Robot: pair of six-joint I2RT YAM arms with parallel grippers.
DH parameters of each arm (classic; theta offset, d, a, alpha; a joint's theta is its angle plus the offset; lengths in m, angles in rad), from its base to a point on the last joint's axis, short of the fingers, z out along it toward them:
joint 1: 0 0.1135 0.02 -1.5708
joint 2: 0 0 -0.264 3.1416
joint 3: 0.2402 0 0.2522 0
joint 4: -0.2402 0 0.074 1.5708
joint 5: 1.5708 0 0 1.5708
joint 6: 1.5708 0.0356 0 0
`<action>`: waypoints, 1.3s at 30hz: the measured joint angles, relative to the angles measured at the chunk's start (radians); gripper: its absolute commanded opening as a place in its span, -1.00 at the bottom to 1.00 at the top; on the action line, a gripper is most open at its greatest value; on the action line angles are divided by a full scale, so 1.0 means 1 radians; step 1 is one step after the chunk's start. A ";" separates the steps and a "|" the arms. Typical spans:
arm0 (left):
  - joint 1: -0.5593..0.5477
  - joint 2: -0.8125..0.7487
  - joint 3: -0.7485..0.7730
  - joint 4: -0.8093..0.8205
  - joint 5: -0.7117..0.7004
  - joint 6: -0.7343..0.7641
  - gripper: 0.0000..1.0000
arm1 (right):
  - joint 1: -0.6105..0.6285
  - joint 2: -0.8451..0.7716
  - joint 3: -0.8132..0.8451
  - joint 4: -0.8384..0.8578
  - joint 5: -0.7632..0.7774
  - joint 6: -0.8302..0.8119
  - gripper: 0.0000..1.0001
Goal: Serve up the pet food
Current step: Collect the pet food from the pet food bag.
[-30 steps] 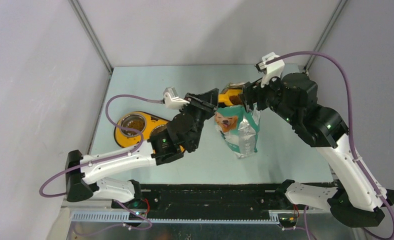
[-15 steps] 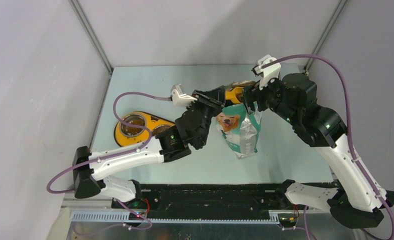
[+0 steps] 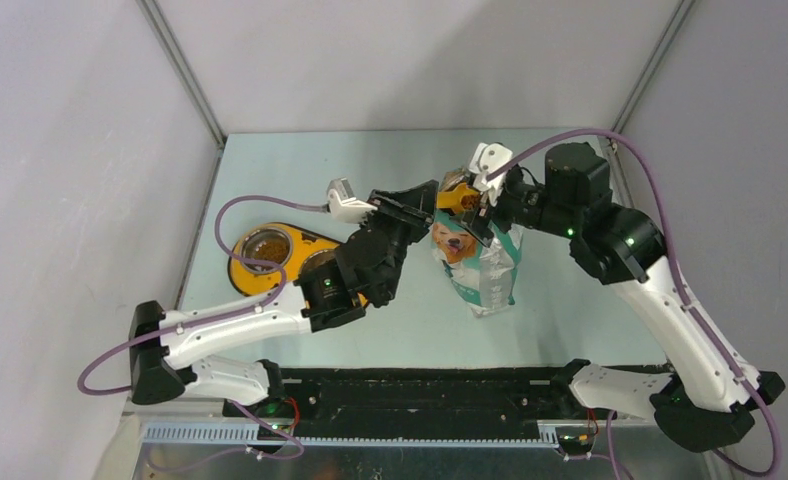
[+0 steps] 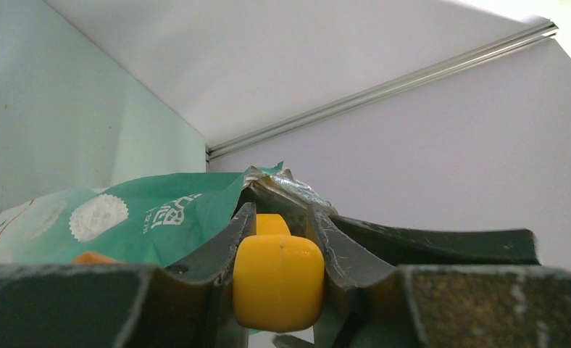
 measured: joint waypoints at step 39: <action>0.188 -0.223 -0.079 -0.323 0.721 -0.033 -1.00 | -0.068 0.246 0.193 -0.322 -0.467 -0.614 -0.79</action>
